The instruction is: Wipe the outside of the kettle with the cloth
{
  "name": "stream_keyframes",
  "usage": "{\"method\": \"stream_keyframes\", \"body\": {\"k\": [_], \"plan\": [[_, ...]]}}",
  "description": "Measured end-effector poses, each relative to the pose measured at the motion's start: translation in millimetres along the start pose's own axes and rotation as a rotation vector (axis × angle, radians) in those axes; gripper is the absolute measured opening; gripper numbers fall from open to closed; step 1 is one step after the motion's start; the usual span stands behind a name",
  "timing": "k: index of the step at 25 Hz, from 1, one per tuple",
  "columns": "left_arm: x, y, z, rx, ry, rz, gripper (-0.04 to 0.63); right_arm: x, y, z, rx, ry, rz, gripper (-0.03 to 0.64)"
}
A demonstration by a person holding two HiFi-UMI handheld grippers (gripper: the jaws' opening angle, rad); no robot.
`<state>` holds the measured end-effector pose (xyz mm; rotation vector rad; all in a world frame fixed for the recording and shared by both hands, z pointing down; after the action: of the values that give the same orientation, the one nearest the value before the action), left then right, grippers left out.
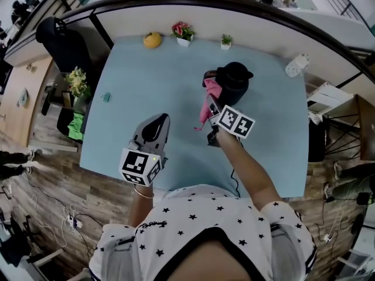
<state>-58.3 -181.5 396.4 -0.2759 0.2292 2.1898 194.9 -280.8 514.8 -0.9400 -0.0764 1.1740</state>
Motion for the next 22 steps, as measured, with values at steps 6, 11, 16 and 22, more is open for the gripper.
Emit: {"method": "stream_keyframes", "body": {"k": [6, 11, 16, 22], "plan": [[-4, -3, -1, -0.006, 0.000, 0.018, 0.031, 13, -14, -5, -0.054, -0.019, 0.015, 0.121], [-10, -14, -4, -0.017, 0.001, 0.044, 0.031, 26, -20, -7, -0.081, -0.017, -0.012, 0.121], [-17, -26, -7, -0.027, 0.003, 0.063, 0.031, 42, -30, -10, -0.101, -0.020, -0.030, 0.121], [-28, -40, -9, -0.037, 0.002, 0.082, 0.031, 62, -45, -20, -0.058, -0.030, -0.030, 0.121]]}}
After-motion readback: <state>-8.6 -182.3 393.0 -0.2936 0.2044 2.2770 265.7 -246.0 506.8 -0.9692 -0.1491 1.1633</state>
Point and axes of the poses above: the fingertips, and each gripper's own axes: x backward along the fingers, y to its left, z out of its underside, the point moved 9 cm from there along x, backward along the fingers, and after that the axes turned 4 degrees about y, right-handed, at the moved point
